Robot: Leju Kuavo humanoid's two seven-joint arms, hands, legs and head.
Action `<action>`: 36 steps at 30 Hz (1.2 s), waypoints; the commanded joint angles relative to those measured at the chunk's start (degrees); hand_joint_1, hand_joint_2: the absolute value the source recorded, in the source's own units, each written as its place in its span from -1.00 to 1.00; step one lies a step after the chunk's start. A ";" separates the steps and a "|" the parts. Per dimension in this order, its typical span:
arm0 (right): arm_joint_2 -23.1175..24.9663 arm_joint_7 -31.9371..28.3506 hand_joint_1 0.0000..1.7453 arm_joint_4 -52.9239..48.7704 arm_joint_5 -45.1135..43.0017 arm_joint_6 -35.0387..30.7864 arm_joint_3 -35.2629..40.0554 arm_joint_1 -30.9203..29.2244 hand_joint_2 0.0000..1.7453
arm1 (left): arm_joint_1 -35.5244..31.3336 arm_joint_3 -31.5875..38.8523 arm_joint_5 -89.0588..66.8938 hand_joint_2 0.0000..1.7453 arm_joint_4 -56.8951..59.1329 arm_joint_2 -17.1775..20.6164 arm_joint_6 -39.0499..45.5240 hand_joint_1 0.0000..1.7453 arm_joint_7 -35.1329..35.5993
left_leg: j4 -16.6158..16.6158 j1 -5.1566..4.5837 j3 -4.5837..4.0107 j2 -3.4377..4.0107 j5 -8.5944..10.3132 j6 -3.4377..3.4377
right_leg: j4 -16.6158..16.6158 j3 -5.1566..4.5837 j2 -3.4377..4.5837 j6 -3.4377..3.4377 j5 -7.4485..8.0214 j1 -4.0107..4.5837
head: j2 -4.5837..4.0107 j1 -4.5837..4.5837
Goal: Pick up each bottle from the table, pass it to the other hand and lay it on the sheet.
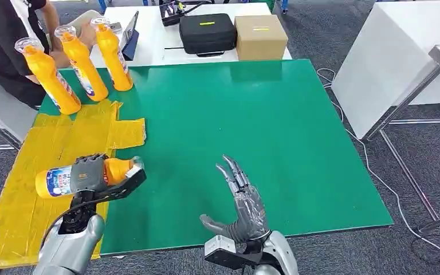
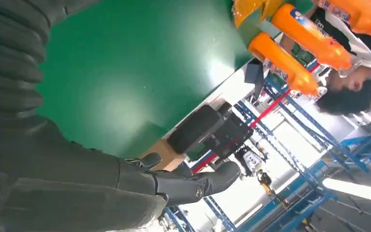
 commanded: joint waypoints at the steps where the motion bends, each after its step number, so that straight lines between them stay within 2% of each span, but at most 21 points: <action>1: -0.13 -0.08 -1.00 4.69 -0.22 0.23 0.69 -2.30 1.00 | -2.40 3.45 -0.12 1.00 3.35 -0.50 -0.61 1.00 0.06 | -0.03 0.04 0.16 -0.08 -0.05 -0.09 | -0.06 0.17 0.07 -0.03 -0.04 0.02 | 0.02 0.00; 3: -0.19 -0.08 -1.00 4.75 -0.23 0.28 0.72 -2.38 1.00 | -2.45 3.62 -0.07 1.00 3.49 -0.71 -0.91 1.00 -0.03 | -0.04 0.04 0.25 -0.08 -0.09 -0.13 | -0.06 0.26 0.13 -0.04 -0.07 0.01 | 0.00 0.00; 4: -0.21 -0.08 -1.00 4.84 -0.23 0.31 0.73 -2.47 1.00 | -2.47 3.68 -0.07 1.00 3.53 -0.79 -1.06 0.38 -0.07 | -0.04 0.03 0.16 -0.05 -0.05 -0.09 | -0.06 0.17 0.09 -0.02 -0.03 0.01 | 0.00 0.00; 5: -0.24 -0.07 -1.00 5.02 -0.23 0.33 0.69 -2.63 1.00 | -2.47 3.56 -0.23 1.00 3.64 -0.92 -1.26 -0.82 -0.24 | -0.04 0.03 0.27 -0.09 -0.10 -0.13 | -0.06 0.28 0.13 -0.03 -0.09 0.00 | 0.00 0.00; 6: -0.30 -0.02 -1.00 4.98 -0.24 0.34 0.58 -2.82 1.00 | -2.64 3.49 -0.24 1.00 3.87 -1.23 -1.62 -1.00 -0.60 | -0.04 0.05 0.20 -0.07 -0.07 -0.10 | -0.07 0.21 0.10 -0.03 -0.05 0.02 | 0.00 0.00; 14: 0.04 0.23 -1.00 3.78 -0.06 -0.67 -0.76 -2.04 1.00 | -3.27 3.02 4.28 1.00 5.42 -3.11 -4.48 -1.00 -5.29 | -0.03 0.03 0.20 -0.20 -0.06 -0.09 | -0.06 0.23 -0.02 -0.02 -0.08 -0.01 | 0.00 0.00; 30: 0.88 0.49 -1.00 4.22 -0.30 -0.98 -1.90 -2.12 1.00 | -1.51 1.78 6.05 1.00 1.60 -3.87 -6.97 -1.00 -6.34 | -0.05 0.02 0.22 -0.06 -0.07 -0.10 | -0.07 0.22 0.10 -0.02 -0.05 0.00 | 0.00 0.00; 33: 1.39 0.47 -1.00 3.62 -0.33 -1.07 -2.67 -1.28 1.00 | 0.99 0.21 7.11 1.00 -4.40 -4.22 -4.06 -1.00 -8.10 | -0.04 0.03 0.28 -0.11 -0.11 -0.13 | -0.07 0.30 0.11 -0.03 -0.09 -0.01 | 0.00 0.00; 36: 1.63 0.24 -1.00 2.64 -0.97 -1.19 -3.58 -0.69 1.00 | 5.39 -3.88 0.76 1.00 -16.58 -3.61 2.25 -1.00 -5.16 | -0.03 0.02 0.46 -0.12 -0.23 -0.19 | -0.07 0.46 0.21 -0.04 -0.19 -0.03 | 0.00 0.00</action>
